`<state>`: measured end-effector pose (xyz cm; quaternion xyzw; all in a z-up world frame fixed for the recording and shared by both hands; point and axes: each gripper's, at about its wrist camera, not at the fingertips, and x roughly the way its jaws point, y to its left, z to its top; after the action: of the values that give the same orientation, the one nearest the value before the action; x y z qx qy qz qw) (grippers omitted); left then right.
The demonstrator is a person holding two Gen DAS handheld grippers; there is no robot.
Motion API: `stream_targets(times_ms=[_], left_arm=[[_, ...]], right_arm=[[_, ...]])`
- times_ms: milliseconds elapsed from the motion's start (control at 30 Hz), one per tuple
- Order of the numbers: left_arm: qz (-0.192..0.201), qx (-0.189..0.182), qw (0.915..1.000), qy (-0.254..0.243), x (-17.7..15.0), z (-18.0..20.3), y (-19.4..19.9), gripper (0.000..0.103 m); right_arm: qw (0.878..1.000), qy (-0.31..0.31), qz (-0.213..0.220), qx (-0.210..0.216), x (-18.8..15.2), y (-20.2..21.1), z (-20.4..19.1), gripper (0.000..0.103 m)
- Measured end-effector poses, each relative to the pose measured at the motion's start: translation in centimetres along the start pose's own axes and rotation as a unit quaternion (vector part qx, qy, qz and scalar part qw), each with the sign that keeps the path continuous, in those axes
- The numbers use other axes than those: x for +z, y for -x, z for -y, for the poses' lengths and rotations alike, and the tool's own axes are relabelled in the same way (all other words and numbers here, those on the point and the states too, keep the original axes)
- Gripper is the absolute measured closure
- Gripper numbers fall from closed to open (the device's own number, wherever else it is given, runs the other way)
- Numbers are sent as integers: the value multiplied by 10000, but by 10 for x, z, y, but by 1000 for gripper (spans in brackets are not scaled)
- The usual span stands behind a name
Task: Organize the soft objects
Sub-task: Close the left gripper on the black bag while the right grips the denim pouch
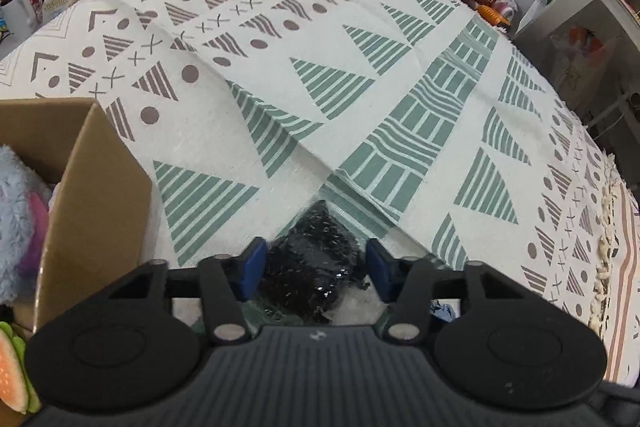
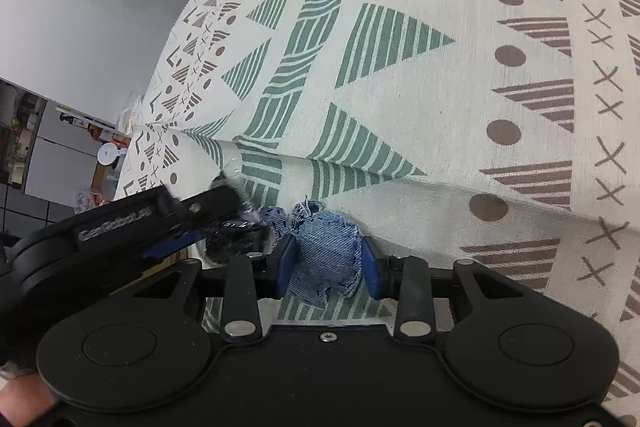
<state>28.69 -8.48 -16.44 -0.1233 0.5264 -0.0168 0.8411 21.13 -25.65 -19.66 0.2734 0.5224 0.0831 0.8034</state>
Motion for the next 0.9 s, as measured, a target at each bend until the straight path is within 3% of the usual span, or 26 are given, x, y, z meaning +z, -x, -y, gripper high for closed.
stream_targets(times_ms=[67, 267, 667, 900], left_arm=[[56, 32, 10000, -35, -1, 2, 7, 62], [179, -16, 9998, -7, -12, -2, 32, 67], [640, -280, 9976, -10, -26, -6, 94, 71], [901, -471, 9948, 0, -35, -14, 133, 71]], right_arm=[[10000, 48, 52, 15, -1, 4, -1, 80], [9996, 182, 175, 153, -11, 23, -5, 90], [9969, 133, 574, 524, -25, 70, -12, 92], [9952, 448, 742, 464, -34, 86, -24, 92]])
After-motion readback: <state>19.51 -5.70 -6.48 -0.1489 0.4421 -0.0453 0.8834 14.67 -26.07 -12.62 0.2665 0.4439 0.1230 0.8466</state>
